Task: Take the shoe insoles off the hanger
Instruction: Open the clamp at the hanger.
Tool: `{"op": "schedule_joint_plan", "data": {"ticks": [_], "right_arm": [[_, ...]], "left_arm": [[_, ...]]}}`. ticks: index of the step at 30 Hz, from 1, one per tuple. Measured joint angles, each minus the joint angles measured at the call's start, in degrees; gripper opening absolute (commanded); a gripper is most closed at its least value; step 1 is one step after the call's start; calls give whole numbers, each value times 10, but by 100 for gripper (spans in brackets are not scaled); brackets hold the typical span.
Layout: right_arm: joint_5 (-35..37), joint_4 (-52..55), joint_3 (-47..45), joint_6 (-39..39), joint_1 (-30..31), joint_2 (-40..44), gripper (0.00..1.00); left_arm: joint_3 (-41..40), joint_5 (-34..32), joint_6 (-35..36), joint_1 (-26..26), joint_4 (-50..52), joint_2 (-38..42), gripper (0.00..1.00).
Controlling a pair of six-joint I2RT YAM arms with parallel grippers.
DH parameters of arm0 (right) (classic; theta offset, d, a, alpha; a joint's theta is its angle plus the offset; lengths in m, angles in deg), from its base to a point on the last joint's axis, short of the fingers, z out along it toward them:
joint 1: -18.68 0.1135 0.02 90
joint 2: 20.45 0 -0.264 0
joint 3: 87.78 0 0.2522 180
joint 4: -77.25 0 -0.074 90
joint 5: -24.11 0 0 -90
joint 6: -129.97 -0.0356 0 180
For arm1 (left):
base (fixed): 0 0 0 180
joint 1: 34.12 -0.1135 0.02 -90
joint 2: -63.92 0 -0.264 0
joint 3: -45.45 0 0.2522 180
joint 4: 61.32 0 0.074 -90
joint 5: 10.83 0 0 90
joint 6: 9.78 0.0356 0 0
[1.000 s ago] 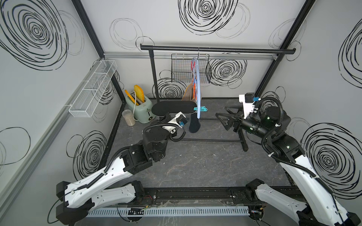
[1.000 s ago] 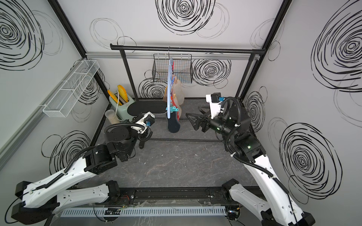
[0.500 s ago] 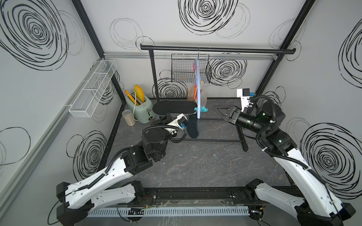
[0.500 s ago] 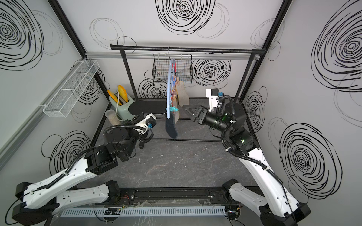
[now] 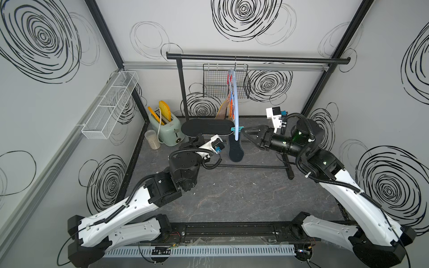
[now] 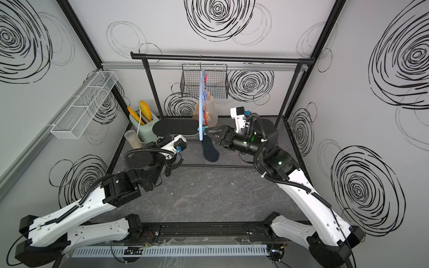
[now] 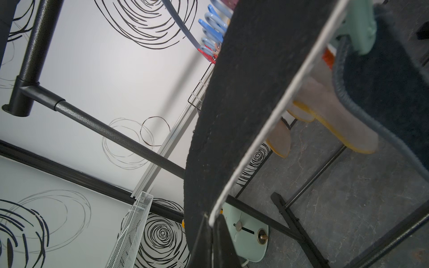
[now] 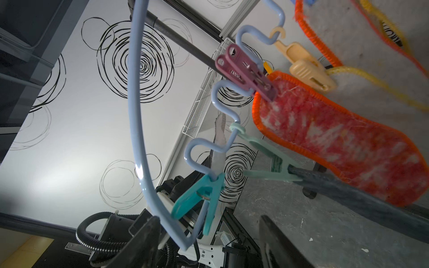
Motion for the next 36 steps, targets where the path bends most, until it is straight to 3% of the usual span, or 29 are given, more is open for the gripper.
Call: {"op": "schedule_joint_plan", "data": {"ticks": [17,21,32,36], "right_arm": [[5,13,36,0,0,-34,39],[5,13,36,2,0,-34,29],[5,13,36,2,0,-34,22],[5,13,36,2,0,-34,21]], "left_arm": [[-12,0,5,1,-13,5,0],[-16,0,6,2,-14,5,0],[-17,-1,0,3,-10,5,0],[-17,-2,-38,5,19,6,0]]}}
